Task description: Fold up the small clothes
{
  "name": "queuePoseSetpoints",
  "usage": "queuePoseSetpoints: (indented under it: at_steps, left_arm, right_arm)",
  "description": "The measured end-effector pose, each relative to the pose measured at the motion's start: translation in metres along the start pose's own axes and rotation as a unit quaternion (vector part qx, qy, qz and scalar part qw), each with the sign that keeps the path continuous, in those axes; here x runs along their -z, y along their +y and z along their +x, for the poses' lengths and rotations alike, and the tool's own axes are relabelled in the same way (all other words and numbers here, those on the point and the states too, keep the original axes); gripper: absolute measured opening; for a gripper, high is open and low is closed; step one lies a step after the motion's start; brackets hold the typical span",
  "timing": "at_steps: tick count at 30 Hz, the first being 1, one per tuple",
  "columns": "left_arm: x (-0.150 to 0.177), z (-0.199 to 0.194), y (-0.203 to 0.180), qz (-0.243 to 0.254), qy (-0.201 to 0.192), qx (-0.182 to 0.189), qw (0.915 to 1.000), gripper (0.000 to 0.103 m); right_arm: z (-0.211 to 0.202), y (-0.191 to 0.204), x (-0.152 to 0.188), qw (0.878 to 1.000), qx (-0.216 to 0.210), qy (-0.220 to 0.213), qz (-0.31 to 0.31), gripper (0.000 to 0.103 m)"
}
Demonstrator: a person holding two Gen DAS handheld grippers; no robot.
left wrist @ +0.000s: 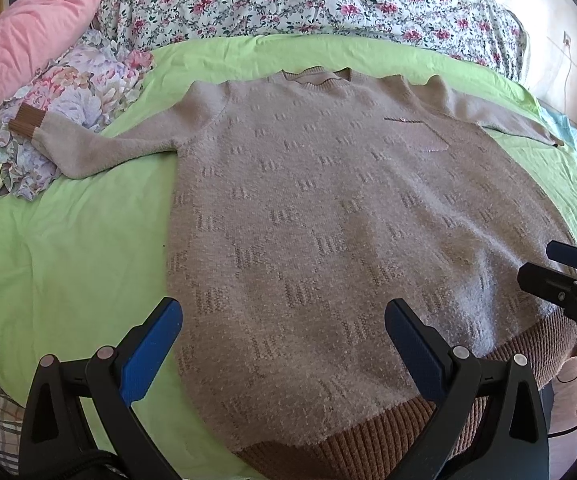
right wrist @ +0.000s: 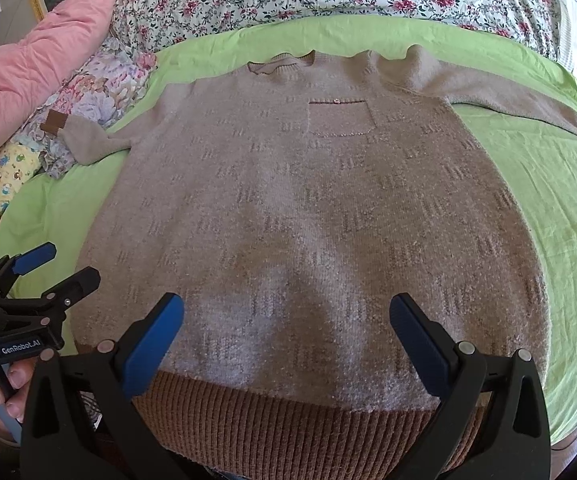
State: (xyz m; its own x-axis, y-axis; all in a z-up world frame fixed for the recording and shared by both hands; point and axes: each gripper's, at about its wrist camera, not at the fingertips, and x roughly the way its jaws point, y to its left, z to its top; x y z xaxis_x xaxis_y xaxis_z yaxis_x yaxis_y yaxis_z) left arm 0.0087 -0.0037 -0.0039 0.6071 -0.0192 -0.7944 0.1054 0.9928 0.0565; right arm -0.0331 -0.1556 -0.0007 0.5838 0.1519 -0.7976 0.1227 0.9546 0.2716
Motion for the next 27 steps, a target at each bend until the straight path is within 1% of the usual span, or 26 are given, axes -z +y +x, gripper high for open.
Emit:
queuePoseSetpoints:
  at_steps: [1, 3, 7, 11, 15, 16, 18, 23, 27]
  left_arm:
    - [0.0, 0.001, 0.0, -0.001, -0.004, 0.001, 1.0, 0.102]
    - [-0.002, 0.004, 0.0, -0.001, 0.0, 0.002, 1.0, 0.102]
    - [-0.007, 0.009, 0.001, -0.006, 0.003, 0.008, 0.9999, 0.102]
    - [-0.013, 0.015, 0.0, -0.006, 0.007, 0.009, 0.9999, 0.102]
    - [-0.021, 0.02, -0.002, -0.007, 0.015, 0.013, 0.9998, 0.102]
    - [-0.024, 0.022, -0.002, -0.007, 0.017, 0.014, 0.9997, 0.102]
    - [-0.031, 0.025, -0.002, -0.006, 0.018, 0.013, 0.9997, 0.102]
    - [-0.057, 0.037, -0.002, -0.001, 0.015, 0.004, 0.9999, 0.102]
    - [-0.085, 0.049, -0.002, 0.005, 0.005, -0.002, 1.0, 0.102]
  right_arm:
    - [0.0, -0.001, 0.0, 1.0, -0.003, -0.001, 0.003, 0.103]
    - [0.0, -0.004, -0.001, 1.0, 0.016, 0.015, 0.002, 0.103]
    - [-0.001, -0.01, -0.003, 1.0, 0.02, 0.019, 0.011, 0.103]
    - [-0.003, -0.019, -0.008, 1.0, 0.01, -0.015, 0.013, 0.103]
    - [-0.007, -0.038, -0.014, 0.998, -0.022, -0.041, 0.045, 0.103]
    - [-0.008, -0.046, -0.017, 0.997, -0.034, -0.05, 0.057, 0.103]
    - [-0.011, -0.065, -0.024, 0.994, -0.031, -0.055, 0.084, 0.103]
    - [-0.021, -0.126, -0.048, 0.989, 0.01, -0.056, 0.137, 0.103]
    - [-0.03, -0.179, -0.071, 0.981, 0.034, -0.072, 0.175, 0.103]
